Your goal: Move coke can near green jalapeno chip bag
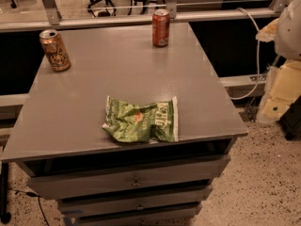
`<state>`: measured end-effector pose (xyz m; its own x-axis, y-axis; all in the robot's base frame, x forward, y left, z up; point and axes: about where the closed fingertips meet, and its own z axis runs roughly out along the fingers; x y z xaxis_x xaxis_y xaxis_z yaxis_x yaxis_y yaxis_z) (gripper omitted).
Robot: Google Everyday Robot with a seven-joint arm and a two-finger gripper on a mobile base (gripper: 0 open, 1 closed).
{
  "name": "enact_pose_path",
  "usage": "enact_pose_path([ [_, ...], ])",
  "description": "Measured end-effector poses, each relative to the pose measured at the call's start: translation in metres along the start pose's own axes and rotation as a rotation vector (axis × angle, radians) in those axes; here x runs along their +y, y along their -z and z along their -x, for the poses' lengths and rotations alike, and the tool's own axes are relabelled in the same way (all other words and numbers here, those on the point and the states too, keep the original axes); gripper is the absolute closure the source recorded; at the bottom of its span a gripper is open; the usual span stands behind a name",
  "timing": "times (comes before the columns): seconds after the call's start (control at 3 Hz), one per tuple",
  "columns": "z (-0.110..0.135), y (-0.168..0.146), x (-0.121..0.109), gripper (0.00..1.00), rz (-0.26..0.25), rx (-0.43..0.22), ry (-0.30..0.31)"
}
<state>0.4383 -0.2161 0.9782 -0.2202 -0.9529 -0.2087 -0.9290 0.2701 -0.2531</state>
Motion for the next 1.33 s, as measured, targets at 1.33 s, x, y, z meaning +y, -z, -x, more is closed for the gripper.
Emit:
enact_pose_path([
  [1.33,0.073,-0.098,-0.165,0.00,-0.106,-0.424,-0.111],
])
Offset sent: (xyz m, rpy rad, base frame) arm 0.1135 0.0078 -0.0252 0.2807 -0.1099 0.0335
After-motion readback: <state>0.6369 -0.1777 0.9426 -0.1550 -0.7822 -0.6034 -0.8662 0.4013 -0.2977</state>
